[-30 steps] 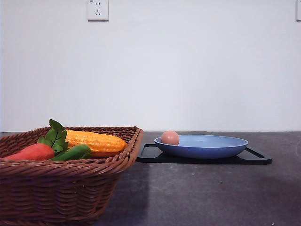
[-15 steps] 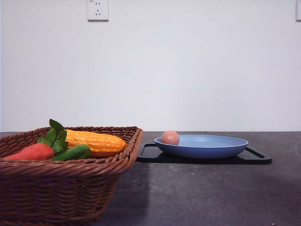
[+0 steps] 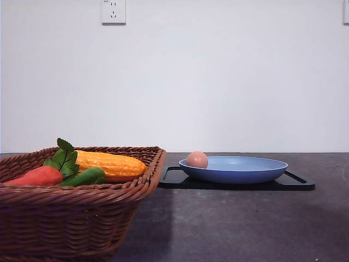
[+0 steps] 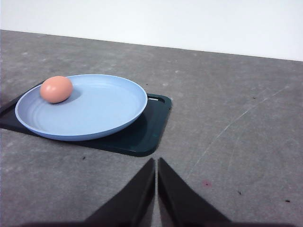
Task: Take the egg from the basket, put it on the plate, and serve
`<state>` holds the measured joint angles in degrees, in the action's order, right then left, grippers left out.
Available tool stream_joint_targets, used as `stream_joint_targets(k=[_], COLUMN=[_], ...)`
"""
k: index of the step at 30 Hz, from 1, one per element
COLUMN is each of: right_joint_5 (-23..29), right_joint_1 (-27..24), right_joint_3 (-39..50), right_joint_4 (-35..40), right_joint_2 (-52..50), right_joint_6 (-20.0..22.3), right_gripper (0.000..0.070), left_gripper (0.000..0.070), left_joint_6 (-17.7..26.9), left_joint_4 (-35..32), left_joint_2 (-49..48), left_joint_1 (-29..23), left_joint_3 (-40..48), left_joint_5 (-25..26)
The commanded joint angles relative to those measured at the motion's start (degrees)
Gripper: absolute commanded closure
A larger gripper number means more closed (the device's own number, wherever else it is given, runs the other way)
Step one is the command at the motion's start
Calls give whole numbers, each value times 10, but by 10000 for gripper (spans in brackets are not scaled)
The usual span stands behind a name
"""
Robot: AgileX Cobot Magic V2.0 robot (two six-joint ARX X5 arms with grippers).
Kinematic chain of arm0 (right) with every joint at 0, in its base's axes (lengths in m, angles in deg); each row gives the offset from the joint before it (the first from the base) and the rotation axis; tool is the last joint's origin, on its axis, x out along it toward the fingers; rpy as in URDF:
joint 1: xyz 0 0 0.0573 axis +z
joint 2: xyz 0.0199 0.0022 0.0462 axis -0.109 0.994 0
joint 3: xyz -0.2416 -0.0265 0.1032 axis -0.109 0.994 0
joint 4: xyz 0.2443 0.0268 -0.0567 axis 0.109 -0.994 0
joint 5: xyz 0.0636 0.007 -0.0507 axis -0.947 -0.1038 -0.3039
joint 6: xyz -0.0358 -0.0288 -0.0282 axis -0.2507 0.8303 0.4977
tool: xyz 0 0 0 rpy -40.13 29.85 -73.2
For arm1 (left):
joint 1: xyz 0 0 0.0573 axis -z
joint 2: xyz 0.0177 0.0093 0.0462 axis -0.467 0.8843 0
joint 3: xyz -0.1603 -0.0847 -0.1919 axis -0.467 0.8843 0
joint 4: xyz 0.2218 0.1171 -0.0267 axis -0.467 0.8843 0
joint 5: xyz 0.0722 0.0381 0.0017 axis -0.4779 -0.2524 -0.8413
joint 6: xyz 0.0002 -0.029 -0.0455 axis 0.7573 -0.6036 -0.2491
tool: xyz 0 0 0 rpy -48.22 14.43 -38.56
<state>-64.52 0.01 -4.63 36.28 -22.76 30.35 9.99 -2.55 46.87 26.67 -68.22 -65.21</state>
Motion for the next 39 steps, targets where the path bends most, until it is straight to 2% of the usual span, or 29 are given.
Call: stream_joint_targets(k=[1,39], right_joint_5=[0,0], right_joint_1=[-1,-1], right_joint_3=[4,4], right_joint_4=[2,2], right_joint_2=[0,0], right_joint_6=[-10,-10], right_gripper=[700,700], left_gripper=[700,700], left_joint_6=[-1,-1], left_joint_4=[3,3], left_joint_2=[-1,-1], left_joint_1=[0,0], left_joint_3=[16,16], left_joint_5=[1,0])
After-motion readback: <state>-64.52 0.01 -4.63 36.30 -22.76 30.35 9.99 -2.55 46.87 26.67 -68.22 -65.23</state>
